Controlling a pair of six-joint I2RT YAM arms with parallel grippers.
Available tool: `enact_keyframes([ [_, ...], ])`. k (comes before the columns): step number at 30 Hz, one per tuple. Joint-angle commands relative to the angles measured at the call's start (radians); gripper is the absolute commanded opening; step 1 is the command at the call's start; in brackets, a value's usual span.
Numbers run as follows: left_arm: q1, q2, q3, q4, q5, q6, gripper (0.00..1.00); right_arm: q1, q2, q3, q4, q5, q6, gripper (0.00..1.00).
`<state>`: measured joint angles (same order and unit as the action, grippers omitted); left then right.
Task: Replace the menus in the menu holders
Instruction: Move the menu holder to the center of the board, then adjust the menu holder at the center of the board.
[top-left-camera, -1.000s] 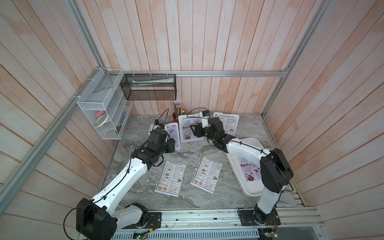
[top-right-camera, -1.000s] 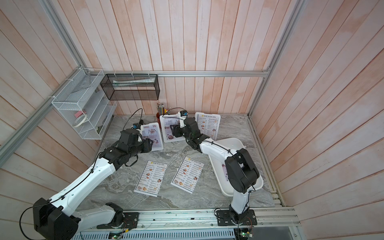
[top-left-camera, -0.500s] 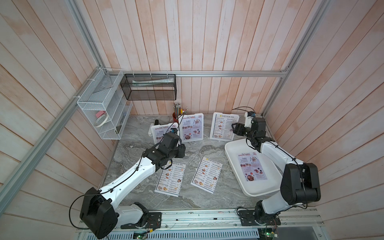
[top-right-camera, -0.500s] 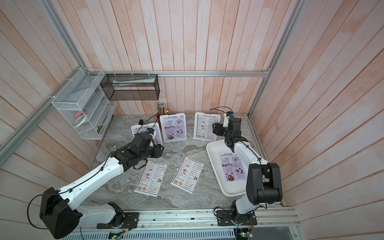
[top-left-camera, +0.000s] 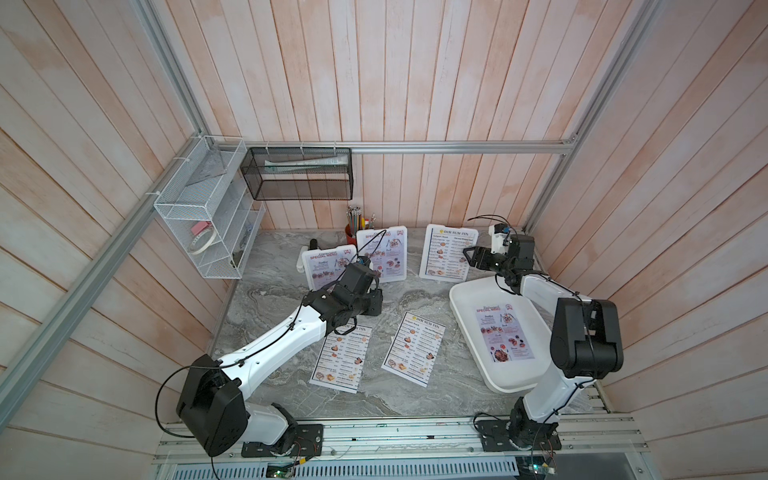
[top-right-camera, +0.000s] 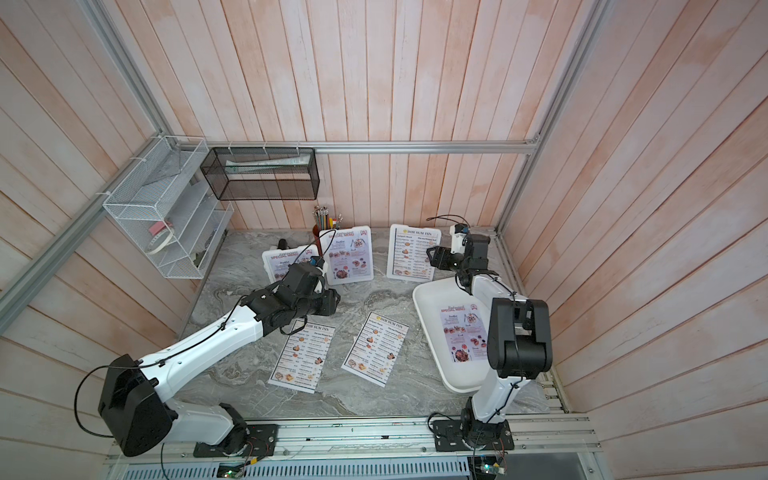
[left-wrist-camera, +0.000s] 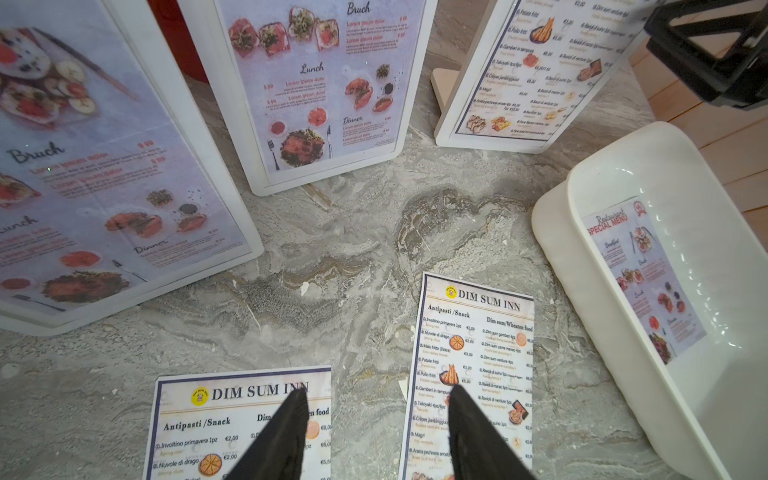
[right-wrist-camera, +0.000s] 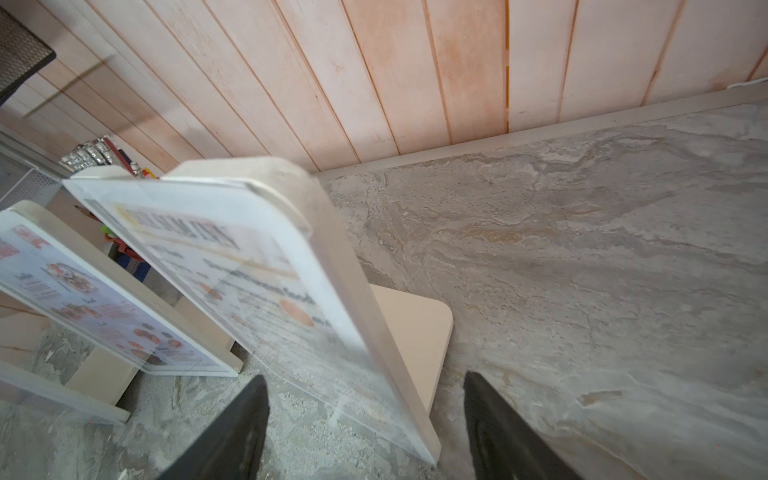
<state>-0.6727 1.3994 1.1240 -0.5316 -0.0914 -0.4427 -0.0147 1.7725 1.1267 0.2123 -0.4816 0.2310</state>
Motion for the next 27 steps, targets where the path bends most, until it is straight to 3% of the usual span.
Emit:
enact_keyframes([
  [1, -0.003, 0.001, 0.030, -0.011, -0.033, 0.000, 0.57, -0.004, 0.008, 0.033, 0.031, -0.091, -0.048, 0.75],
  [5, -0.004, -0.008, 0.024, -0.019, -0.042, -0.001, 0.57, 0.001, -0.009, 0.002, 0.060, -0.138, -0.036, 0.75],
  [16, -0.004, -0.055, 0.006, -0.036, -0.051, -0.007, 0.57, 0.051, -0.110, -0.095, 0.074, -0.088, -0.028, 0.74],
  [22, -0.005, -0.079, -0.016, -0.038, -0.062, -0.010, 0.57, 0.035, -0.060, -0.074, 0.073, 0.014, -0.024, 0.74],
  [27, -0.004, -0.074, -0.030, -0.027, -0.062, -0.008, 0.57, 0.044, -0.002, -0.025, 0.064, -0.023, -0.069, 0.74],
])
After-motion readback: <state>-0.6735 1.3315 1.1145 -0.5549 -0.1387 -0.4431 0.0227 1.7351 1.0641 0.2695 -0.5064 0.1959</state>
